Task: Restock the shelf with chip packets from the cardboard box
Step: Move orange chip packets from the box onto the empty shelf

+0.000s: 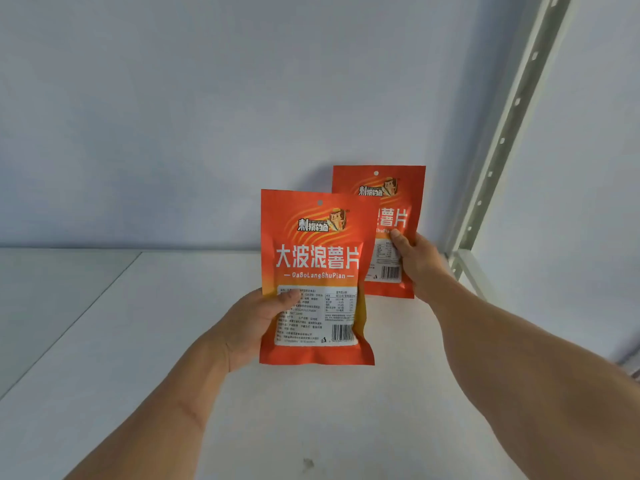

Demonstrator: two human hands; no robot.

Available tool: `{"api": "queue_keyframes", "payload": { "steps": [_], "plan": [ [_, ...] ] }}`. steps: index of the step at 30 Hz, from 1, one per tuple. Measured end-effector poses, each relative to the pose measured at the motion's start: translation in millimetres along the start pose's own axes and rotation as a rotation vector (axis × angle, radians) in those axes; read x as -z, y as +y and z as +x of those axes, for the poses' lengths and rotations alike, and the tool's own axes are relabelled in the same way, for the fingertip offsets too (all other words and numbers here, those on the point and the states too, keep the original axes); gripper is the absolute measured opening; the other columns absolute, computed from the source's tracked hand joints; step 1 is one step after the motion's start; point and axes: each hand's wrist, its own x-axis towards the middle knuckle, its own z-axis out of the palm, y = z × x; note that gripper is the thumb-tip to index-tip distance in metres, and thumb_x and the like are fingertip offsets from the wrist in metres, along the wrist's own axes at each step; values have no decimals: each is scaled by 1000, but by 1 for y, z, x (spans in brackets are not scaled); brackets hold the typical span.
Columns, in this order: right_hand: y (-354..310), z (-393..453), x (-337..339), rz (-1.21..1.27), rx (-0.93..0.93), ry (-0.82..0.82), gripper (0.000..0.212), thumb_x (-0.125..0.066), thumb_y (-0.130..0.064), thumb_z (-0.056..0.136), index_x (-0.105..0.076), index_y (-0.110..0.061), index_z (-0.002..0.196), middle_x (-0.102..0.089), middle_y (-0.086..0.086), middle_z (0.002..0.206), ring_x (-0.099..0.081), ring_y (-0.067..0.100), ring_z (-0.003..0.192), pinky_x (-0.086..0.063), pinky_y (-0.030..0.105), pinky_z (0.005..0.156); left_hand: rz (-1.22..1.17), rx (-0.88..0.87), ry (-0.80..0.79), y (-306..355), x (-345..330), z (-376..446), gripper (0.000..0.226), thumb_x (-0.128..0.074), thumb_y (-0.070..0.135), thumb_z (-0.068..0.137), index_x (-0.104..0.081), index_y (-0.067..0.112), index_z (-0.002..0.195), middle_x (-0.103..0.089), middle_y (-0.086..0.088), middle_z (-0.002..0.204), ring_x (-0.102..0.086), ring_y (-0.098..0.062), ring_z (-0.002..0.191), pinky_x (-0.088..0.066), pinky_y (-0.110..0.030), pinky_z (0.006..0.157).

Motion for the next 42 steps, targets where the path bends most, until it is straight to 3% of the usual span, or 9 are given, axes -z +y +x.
{"api": "queue_keyframes", "payload": {
  "steps": [4, 15, 20, 25, 28, 32, 37, 42],
  "plan": [
    [5, 38, -2, 70, 2, -5, 36, -59, -56, 92, -60, -31, 117, -77, -3, 103, -77, 24, 86, -61, 51, 83, 1, 29, -13, 5, 3, 43, 34, -62, 23, 93, -66, 16, 126, -73, -12, 121, -71, -33, 110, -56, -51, 93],
    [14, 87, -6, 21, -12, 5, 39, -57, -58, 92, -60, -30, 119, -77, -8, 99, -77, 16, 80, -63, 41, 79, 32, 48, -1, 6, 7, 106, 37, -65, 26, 90, -67, 15, 125, -74, -13, 120, -71, -35, 110, -52, -56, 99],
    [9, 78, 5, 52, -35, 12, 47, -57, -62, 90, -59, -25, 119, -76, -4, 103, -76, 21, 86, -62, 45, 82, 54, 47, -18, 8, -10, 125, 38, -68, 26, 88, -68, 15, 124, -74, -11, 119, -70, -34, 112, -51, -55, 101],
    [15, 48, 22, 33, -34, 111, 56, -45, -71, 90, -58, -24, 119, -70, -5, 113, -69, 14, 96, -57, 39, 89, 72, 21, -3, 8, -45, 143, 30, -69, 21, 94, -69, 15, 123, -75, -9, 118, -72, -29, 109, -54, -52, 99],
    [32, 26, 25, -105, 15, 140, 61, -52, -65, 91, -58, -17, 128, -69, -1, 119, -67, 12, 97, -54, 27, 79, 98, -30, 64, 2, -58, 156, 26, -71, 22, 93, -72, 17, 119, -77, -6, 113, -73, -28, 107, -55, -51, 97],
    [39, 5, 20, -285, -10, 70, 83, -72, -55, 84, -40, -16, 150, -54, 3, 144, -59, 24, 123, -52, 41, 101, 149, -80, 157, -7, -64, 172, 14, -78, 32, 87, -76, 27, 101, -79, 1, 103, -75, -25, 100, -57, -52, 96],
    [38, 3, 17, -449, 28, 74, 73, -76, -42, 85, -45, -16, 146, -55, 3, 142, -57, 23, 124, -48, 35, 97, 198, -156, 219, -11, -69, 185, 5, -75, 32, 90, -73, 30, 95, -78, 5, 101, -74, -18, 97, -59, -46, 92],
    [51, 13, 10, -533, 58, 136, 67, -74, -46, 86, -48, -22, 143, -56, -2, 135, -59, 20, 120, -53, 41, 100, 251, -200, 215, -15, -69, 200, 7, -76, 31, 90, -73, 31, 96, -78, 7, 99, -75, -16, 95, -60, -44, 92]
  ]
}}
